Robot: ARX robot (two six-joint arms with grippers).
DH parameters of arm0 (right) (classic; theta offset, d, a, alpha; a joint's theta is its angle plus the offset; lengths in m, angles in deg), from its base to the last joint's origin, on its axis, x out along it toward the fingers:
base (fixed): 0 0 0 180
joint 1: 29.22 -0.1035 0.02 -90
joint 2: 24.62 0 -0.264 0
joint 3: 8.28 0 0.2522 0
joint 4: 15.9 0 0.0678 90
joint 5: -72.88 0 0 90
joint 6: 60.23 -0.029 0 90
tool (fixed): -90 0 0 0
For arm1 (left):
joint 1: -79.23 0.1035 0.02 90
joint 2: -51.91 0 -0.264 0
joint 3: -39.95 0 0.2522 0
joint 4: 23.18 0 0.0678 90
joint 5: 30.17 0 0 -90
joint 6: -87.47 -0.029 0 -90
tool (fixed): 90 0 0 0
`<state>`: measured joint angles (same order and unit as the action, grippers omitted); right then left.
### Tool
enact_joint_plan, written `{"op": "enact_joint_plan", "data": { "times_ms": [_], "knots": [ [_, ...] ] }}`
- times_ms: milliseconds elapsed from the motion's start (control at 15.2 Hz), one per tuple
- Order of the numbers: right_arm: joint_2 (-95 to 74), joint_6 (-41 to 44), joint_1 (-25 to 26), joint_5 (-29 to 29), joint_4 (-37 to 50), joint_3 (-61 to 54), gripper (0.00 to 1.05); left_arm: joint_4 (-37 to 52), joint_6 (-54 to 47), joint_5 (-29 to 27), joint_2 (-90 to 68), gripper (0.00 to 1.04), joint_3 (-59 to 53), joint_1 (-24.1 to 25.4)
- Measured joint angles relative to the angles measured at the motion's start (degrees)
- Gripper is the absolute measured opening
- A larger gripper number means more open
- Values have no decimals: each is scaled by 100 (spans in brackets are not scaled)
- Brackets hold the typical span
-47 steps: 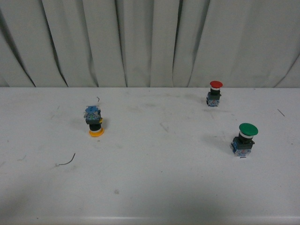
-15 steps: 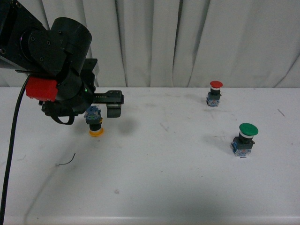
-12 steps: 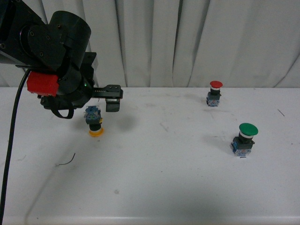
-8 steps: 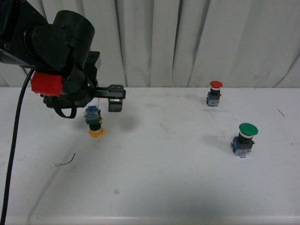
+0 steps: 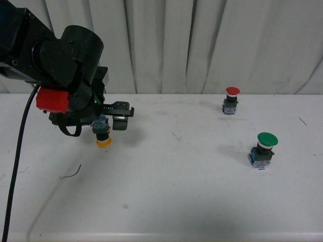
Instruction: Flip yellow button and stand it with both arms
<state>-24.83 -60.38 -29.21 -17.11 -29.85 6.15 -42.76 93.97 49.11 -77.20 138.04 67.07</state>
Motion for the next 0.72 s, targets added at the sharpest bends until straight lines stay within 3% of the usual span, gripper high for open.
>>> {"op": "enact_joint_plan", "data": {
  "times_ms": [264,395,725],
  "knots": [
    [0,0,0,0,0,0,98,103,107,46,2,40,-15,-13],
    [0,0,0,0,0,0,98,63,107,46,2,36,-7,-13],
    [0,0,0,0,0,0,98,-13,120,142,146,35,-81,-20]
  ]
}}
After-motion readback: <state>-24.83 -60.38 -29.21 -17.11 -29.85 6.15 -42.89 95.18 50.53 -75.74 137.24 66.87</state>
